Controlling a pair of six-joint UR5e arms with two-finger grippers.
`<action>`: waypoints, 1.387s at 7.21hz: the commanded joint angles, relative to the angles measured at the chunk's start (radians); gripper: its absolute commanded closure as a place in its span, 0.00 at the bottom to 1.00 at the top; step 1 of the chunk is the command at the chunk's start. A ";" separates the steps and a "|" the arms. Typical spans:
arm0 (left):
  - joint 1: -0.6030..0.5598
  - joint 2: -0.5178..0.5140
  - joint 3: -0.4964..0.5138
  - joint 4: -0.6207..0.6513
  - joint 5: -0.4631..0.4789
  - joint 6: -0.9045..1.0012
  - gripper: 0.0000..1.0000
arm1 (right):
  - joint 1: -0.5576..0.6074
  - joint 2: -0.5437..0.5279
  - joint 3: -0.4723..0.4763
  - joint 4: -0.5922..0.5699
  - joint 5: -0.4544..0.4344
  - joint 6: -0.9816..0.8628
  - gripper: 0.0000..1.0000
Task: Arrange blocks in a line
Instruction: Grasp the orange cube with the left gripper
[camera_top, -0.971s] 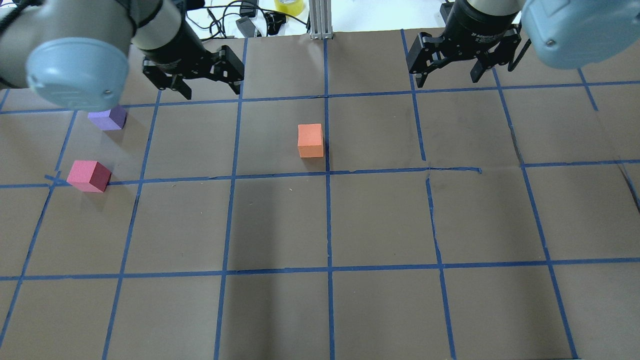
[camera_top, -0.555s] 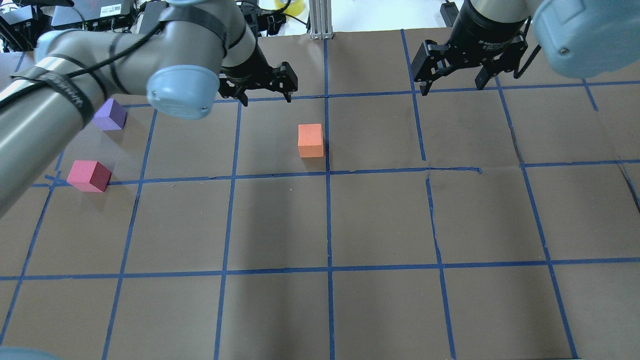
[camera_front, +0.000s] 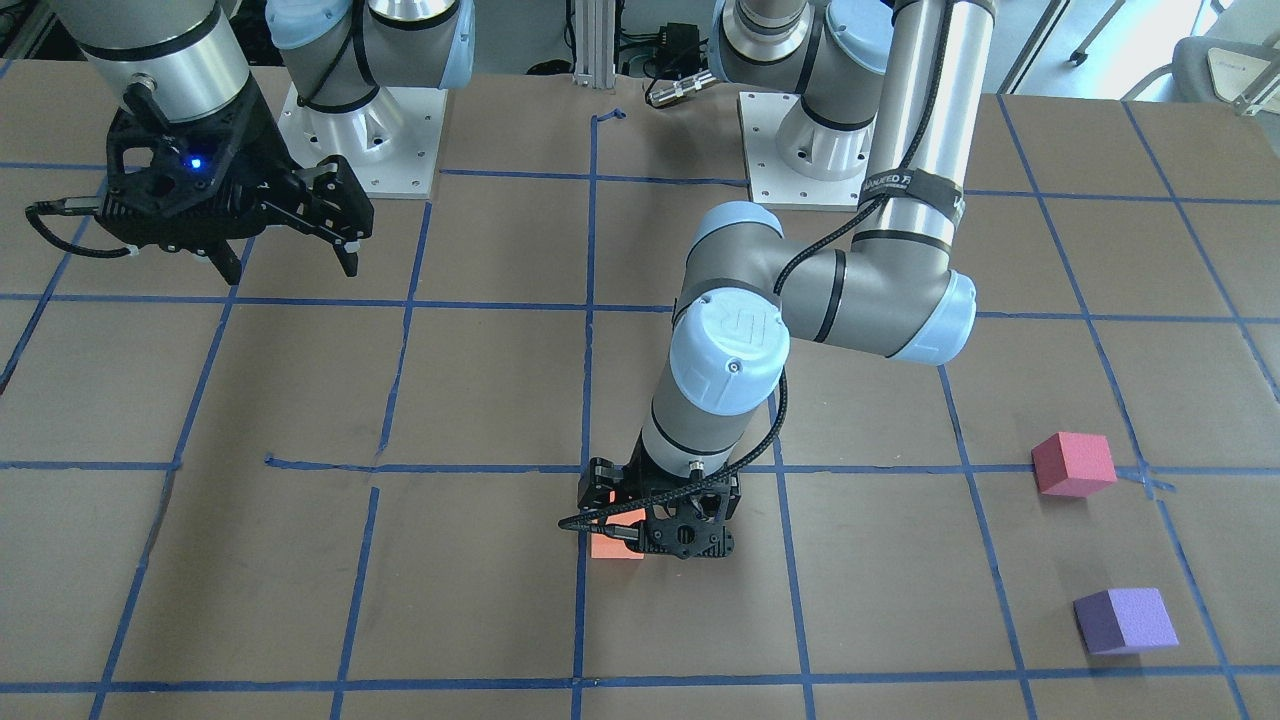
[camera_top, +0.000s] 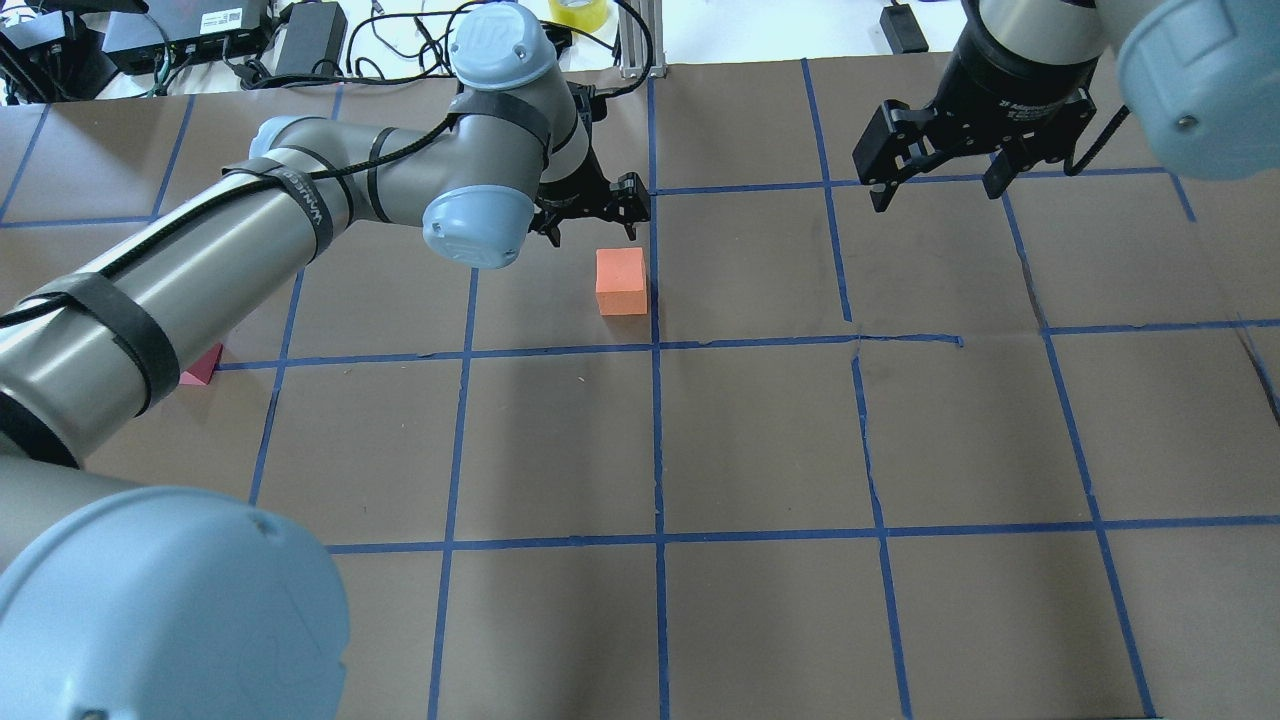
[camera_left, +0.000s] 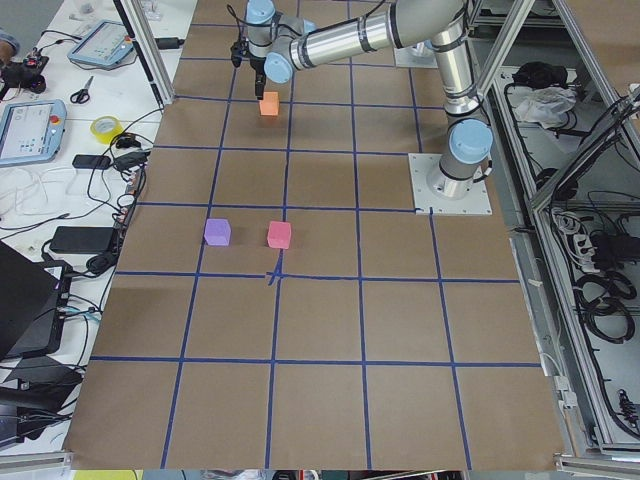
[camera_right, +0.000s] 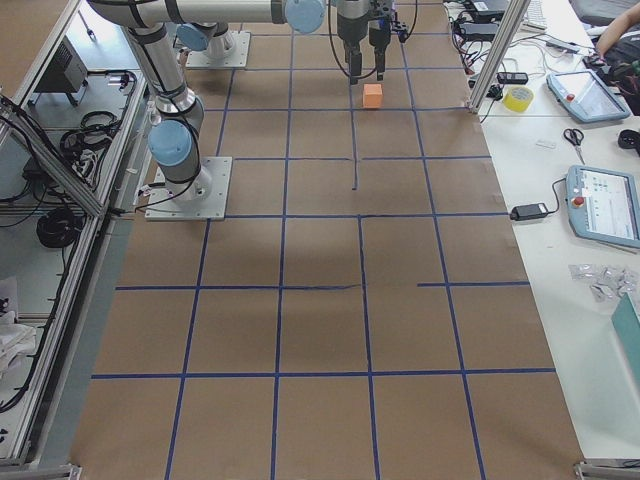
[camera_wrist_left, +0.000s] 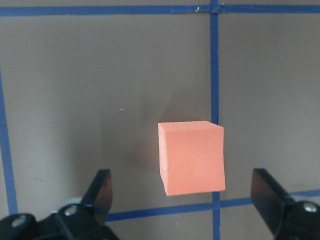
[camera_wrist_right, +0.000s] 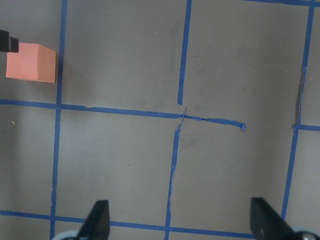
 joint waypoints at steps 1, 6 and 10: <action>0.000 -0.050 -0.003 0.017 -0.054 -0.008 0.00 | -0.004 -0.010 0.002 -0.007 0.000 -0.008 0.00; -0.004 -0.080 -0.018 0.085 0.013 -0.047 0.95 | 0.003 -0.010 0.003 -0.006 0.007 -0.012 0.00; 0.272 0.044 0.015 -0.080 0.028 0.105 1.00 | 0.004 -0.011 0.003 -0.009 0.020 -0.012 0.00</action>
